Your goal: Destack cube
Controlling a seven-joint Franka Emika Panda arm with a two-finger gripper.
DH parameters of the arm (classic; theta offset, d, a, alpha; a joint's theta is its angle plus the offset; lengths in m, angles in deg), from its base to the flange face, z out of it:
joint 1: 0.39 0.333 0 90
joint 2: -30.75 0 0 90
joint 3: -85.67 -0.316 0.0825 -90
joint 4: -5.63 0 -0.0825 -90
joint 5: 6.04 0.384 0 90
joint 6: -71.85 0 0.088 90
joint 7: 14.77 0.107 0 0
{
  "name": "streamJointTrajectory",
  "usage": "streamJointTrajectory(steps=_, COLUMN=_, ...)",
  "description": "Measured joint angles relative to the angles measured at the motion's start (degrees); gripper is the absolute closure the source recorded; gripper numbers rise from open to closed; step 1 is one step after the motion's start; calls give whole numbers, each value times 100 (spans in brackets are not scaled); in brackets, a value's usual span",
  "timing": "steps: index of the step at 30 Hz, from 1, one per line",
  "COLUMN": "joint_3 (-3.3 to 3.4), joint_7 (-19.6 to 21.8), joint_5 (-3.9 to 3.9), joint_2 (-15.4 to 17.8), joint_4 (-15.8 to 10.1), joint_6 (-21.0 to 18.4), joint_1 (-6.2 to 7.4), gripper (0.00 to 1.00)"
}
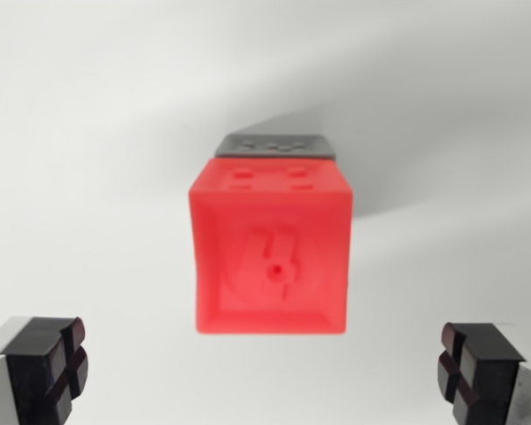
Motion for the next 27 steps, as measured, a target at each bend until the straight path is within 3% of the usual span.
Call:
streamJointTrajectory(steps=8, joint_3=13, joint_7=99, joint_5=-137, joint_2=-536, joint_4=-23, joint_6=569, joint_1=-6, gripper=0)
streamJointTrajectory(steps=19, joint_3=80, joint_7=243, joint_5=-337, joint_2=-1148, joint_4=-1, joint_6=1160, joint_1=8, gripper=0)
streamJointTrajectory(steps=27, joint_3=136, joint_7=308, joint_5=-416, joint_2=-1405, joint_4=28, joint_6=1387, joint_1=47, gripper=0)
